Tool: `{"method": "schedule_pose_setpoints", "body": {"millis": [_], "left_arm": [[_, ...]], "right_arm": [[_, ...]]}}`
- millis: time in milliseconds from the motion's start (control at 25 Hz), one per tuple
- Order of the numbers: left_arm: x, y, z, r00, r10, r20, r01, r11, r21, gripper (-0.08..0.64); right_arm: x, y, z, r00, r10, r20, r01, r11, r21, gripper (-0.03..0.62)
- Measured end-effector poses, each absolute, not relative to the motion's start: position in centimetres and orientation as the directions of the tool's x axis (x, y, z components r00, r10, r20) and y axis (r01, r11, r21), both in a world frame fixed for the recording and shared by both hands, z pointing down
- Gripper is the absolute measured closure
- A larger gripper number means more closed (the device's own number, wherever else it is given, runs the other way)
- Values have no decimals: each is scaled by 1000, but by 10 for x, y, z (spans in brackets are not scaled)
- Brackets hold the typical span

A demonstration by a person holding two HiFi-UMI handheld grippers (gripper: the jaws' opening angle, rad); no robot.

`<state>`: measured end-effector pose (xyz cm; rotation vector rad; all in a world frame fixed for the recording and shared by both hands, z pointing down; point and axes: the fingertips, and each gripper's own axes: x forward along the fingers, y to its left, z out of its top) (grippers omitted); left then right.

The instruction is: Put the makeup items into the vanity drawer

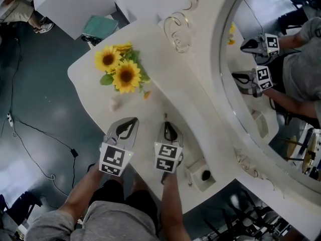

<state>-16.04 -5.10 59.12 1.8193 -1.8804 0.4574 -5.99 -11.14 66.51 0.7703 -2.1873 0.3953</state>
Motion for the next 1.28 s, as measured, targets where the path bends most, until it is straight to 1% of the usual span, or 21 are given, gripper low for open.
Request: {"method": "schedule_pose_setpoints", "body": {"millis": [320, 640, 960, 1280], "left_arm": [[-149, -58, 565, 26, -858, 513, -997, 13, 73, 549], [-113, -56, 528, 85, -880, 468, -996, -67, 55, 549], [-66, -54, 492, 177, -897, 405, -984, -175, 43, 549], [-10, -51, 474, 277, -884, 376, -958, -282, 41, 549]], "right_arm": [[-50, -107, 625, -557, -450, 698, -650, 760, -29, 558], [-18, -93, 575, -564, -524, 639, -687, 726, -11, 558], [35, -80, 527, -519, -634, 573, -765, 644, 20, 558], [104, -63, 508, -430, -712, 556, -836, 546, 51, 558]]}}
